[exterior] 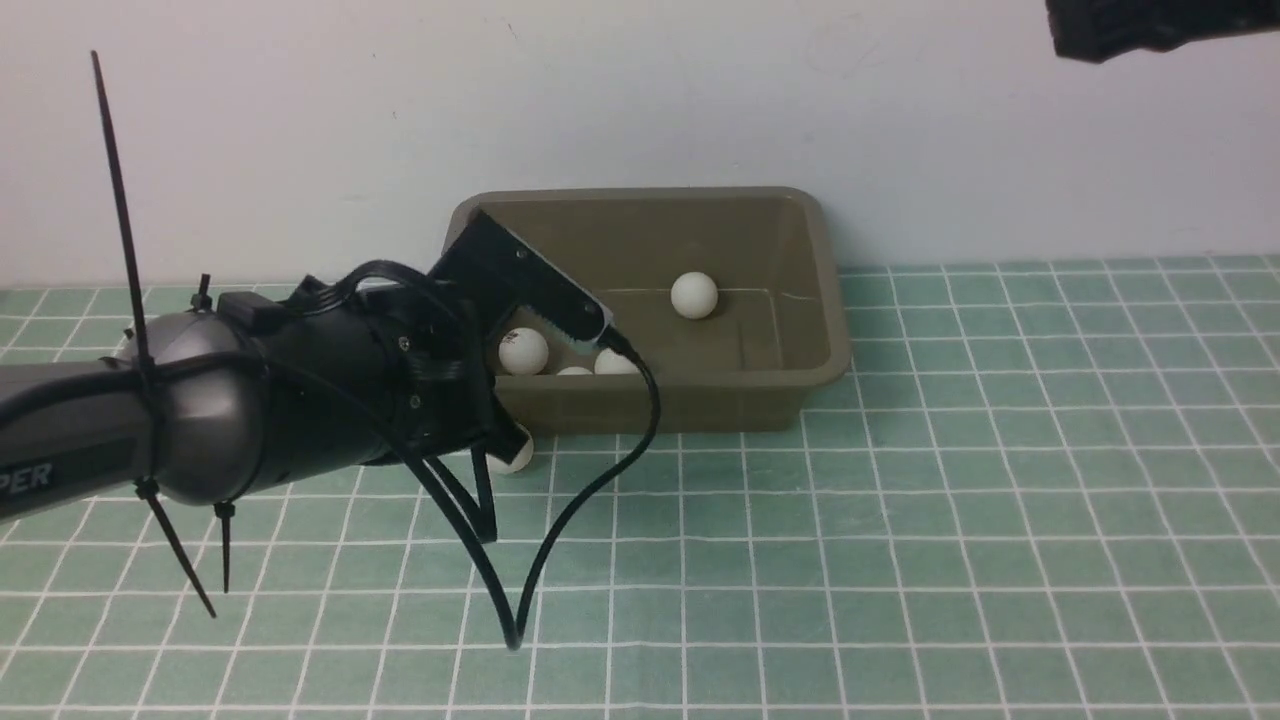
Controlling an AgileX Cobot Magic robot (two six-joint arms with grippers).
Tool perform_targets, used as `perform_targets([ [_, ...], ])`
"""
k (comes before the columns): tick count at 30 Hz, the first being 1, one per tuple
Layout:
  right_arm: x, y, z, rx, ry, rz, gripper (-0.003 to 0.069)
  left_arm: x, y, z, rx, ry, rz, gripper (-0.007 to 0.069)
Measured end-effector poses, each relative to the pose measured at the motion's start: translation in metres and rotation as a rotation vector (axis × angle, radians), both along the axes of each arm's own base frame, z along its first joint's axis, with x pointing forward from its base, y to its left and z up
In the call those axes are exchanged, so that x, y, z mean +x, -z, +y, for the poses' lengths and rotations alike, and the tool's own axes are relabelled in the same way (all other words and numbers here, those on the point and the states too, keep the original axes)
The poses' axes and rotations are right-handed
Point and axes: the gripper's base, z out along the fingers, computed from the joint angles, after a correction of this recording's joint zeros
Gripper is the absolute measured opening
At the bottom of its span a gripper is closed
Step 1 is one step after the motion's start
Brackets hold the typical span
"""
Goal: Put the table tennis balls in the box on the green coffee tablecloth.
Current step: 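Reach for and grasp a ping pong ball on the table beside the basket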
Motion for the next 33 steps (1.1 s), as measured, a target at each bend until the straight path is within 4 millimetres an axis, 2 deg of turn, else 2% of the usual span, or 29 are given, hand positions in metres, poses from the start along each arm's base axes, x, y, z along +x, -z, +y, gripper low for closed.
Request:
perform_targets([
  [5, 0.000, 0.000, 0.000, 0.000, 0.000, -0.001, 0.0261, -0.012, 0.002, -0.003, -0.076, -0.002, 0.123, 0.0288],
  [13, 0.000, 0.000, 0.000, 0.001, -0.001, -0.002, 0.0261, -0.028, -0.010, -0.009, -0.216, 0.008, 0.222, 0.0288],
  [18, 0.000, 0.000, 0.000, 0.001, -0.001, -0.002, 0.0261, -0.036, -0.015, -0.009, -0.231, 0.045, 0.280, 0.0288],
  [24, 0.000, 0.000, 0.000, 0.001, -0.001, -0.002, 0.0261, -0.049, -0.028, -0.011, -0.286, 0.106, 0.334, 0.0288],
  [33, 0.000, 0.000, 0.000, 0.001, -0.001, -0.002, 0.0261, -0.065, -0.054, -0.008, -0.336, 0.201, 0.320, 0.0288],
])
